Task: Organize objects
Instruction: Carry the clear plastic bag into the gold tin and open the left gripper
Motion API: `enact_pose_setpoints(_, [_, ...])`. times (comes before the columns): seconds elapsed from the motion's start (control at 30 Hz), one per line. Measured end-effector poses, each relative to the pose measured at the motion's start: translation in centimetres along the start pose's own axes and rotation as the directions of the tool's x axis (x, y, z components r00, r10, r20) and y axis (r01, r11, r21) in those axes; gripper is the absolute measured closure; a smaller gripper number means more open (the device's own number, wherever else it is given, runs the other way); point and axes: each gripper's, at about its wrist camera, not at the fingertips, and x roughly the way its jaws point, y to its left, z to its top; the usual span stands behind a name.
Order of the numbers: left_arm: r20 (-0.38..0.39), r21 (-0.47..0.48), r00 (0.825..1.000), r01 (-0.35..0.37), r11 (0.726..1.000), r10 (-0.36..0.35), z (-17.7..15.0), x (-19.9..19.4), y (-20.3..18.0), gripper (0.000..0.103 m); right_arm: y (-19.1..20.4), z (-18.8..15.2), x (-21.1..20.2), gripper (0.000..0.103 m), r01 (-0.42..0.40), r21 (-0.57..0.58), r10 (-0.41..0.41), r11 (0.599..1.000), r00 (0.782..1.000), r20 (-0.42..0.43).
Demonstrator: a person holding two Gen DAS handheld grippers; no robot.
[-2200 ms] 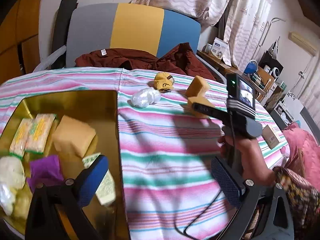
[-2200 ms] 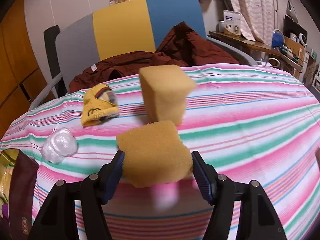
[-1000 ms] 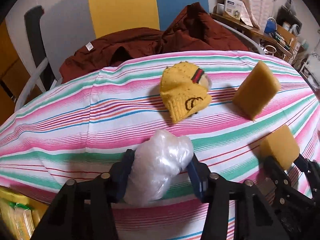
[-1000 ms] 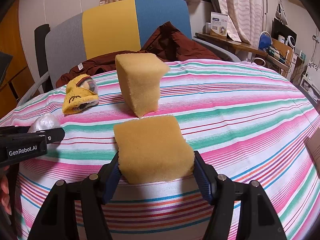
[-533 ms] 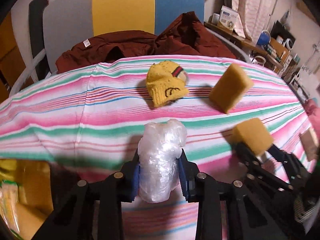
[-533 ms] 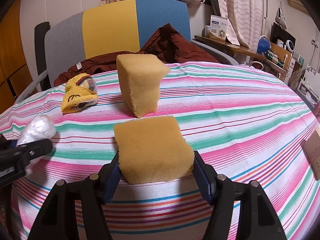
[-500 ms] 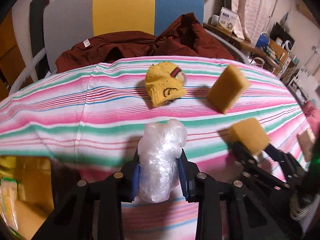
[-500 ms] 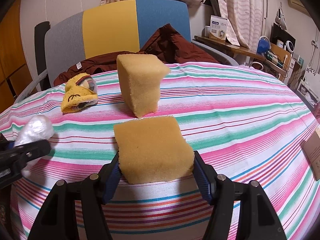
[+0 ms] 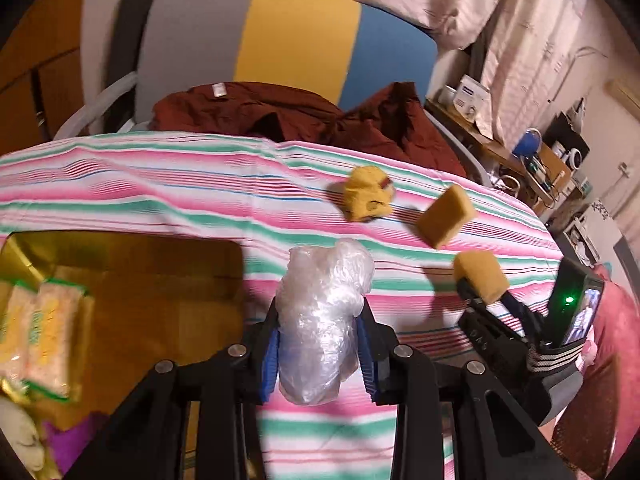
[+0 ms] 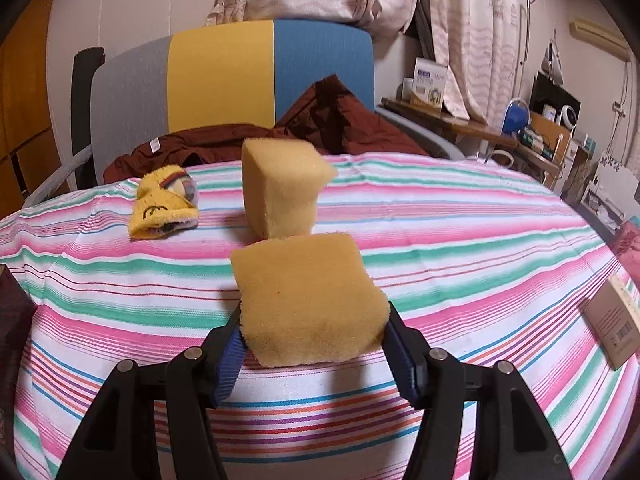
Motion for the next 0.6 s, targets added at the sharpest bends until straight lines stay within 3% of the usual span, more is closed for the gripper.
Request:
enact_pose_setpoints(0.27, [-0.050,-0.039,0.997,-0.057,0.998,0.055,0.1,0.5,4.4,0.067,0.9,0.1,-1.1,0.040,0.028,-0.045,-0.026,0.999,0.999,0.040])
enact_pose_setpoints(0.43, [-0.054,-0.036,0.998,-0.028,0.999,0.026,0.5,0.7,5.0,0.067,1.3,0.0,-1.5,0.040,0.029,-0.066,-0.026,0.997,0.998,0.055])
enact_pose_setpoints(0.6, [-0.015,-0.126,1.000,0.009,0.992,-0.011,0.2,0.0,6.4,0.067,1.2,-0.1,-1.4,0.040,0.031,-0.071,-0.027,0.997,0.998,0.051])
